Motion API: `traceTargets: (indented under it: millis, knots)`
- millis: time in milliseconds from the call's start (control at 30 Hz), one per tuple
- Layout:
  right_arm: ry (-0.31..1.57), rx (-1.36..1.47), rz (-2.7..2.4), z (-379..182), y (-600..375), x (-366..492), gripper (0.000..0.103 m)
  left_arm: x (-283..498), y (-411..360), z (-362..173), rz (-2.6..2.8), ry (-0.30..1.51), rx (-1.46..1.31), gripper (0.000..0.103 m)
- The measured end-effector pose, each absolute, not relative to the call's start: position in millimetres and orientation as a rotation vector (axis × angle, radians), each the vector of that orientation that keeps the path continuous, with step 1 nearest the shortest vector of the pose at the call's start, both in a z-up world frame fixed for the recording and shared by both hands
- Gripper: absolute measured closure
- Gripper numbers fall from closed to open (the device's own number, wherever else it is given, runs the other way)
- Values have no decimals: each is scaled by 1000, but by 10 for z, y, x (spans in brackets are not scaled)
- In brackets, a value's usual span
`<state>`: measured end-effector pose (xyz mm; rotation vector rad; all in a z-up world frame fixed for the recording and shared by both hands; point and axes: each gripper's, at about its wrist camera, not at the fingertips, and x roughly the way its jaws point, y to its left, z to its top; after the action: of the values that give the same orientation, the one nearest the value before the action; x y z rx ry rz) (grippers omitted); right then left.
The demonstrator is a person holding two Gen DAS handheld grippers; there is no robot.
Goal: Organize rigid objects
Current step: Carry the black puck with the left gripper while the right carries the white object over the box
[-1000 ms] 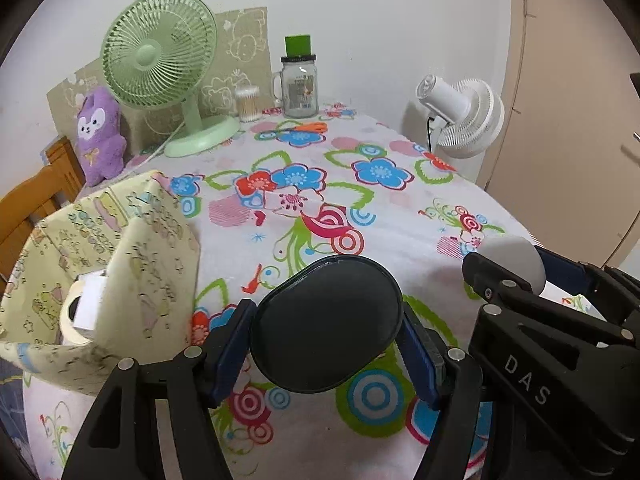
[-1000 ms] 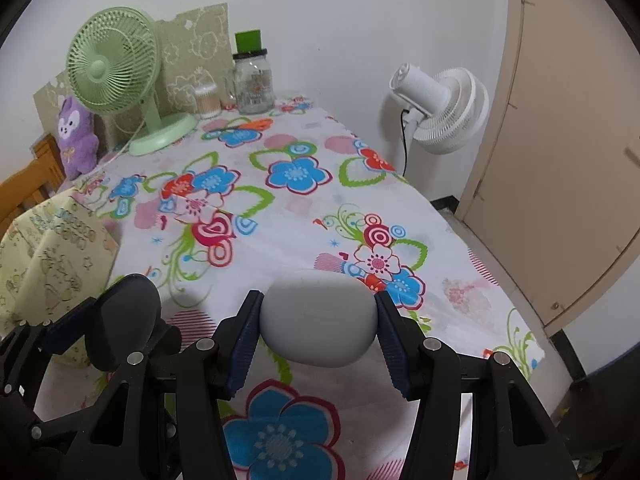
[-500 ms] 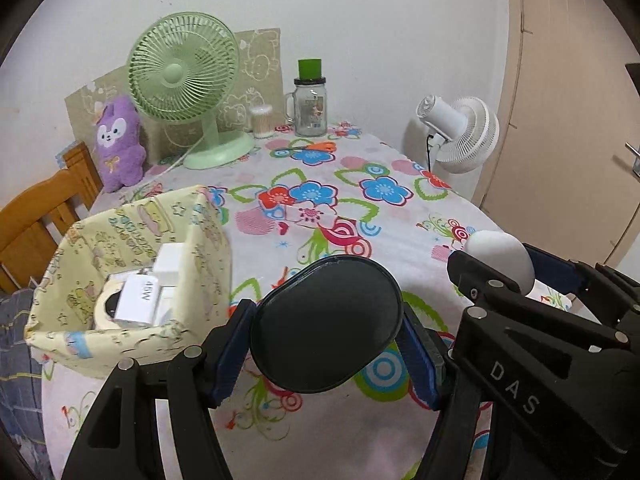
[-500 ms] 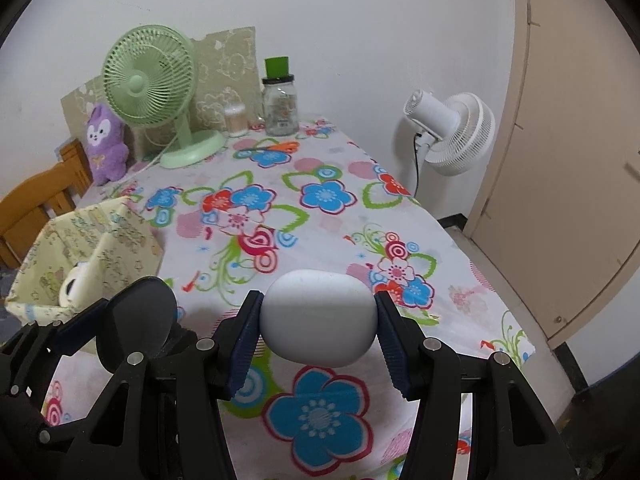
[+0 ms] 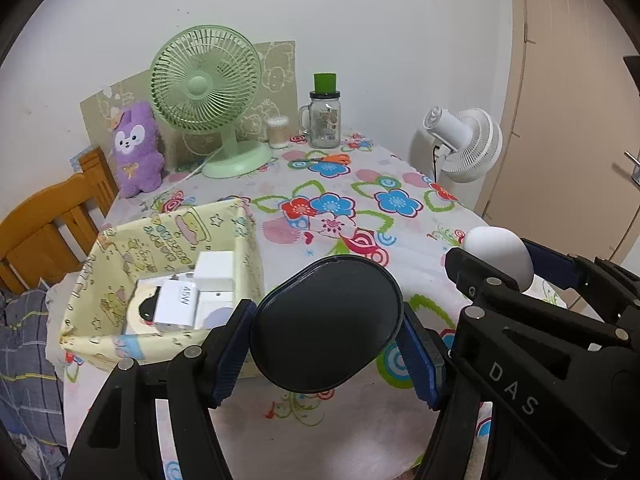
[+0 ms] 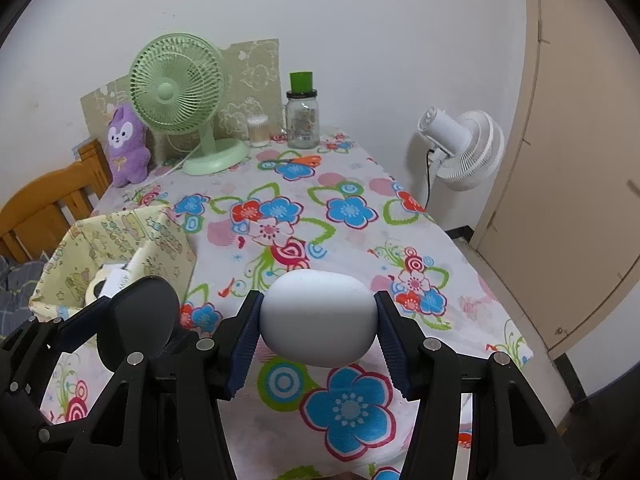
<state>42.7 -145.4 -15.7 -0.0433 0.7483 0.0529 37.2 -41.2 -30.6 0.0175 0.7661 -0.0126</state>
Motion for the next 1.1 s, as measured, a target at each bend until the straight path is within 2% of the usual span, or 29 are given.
traceTargets:
  millis: [1100]
  knots:
    - [745,-128,175,-34,-444,662,44,506,422,-224,104,770,16,32]
